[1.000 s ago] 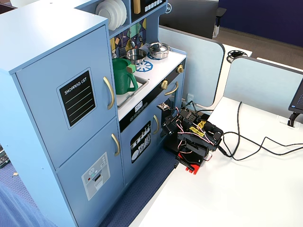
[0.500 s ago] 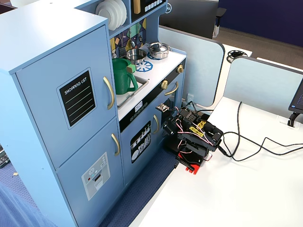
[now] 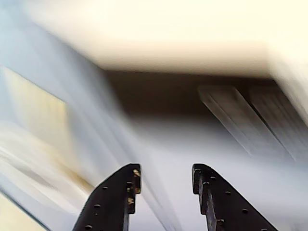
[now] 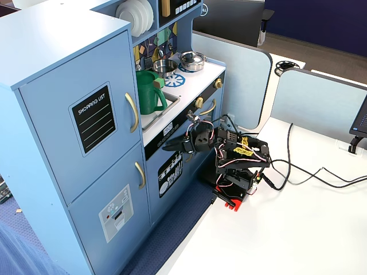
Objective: Open the left cabinet door
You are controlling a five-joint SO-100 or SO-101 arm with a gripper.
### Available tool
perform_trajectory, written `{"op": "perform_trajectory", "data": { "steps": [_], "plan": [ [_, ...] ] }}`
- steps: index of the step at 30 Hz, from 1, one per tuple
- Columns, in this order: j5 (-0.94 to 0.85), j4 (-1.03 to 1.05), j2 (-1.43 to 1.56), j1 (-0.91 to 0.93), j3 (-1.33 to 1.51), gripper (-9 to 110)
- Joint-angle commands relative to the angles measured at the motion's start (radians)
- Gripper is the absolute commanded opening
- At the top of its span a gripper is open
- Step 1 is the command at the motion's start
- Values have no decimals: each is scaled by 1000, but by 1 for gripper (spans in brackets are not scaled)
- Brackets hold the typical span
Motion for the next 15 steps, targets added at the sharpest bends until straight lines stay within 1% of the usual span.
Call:
{"op": "perform_trajectory", "data": {
  "steps": [1, 7, 10, 15],
  "plan": [
    [-78, -75, -94, -110, -241, 11],
    [-207, -92, -250, -144, -483, 14],
    [-247, -166, -308, -146, -543, 15],
    [-261, -262, -410, -135, -638, 19]
  ]
}}
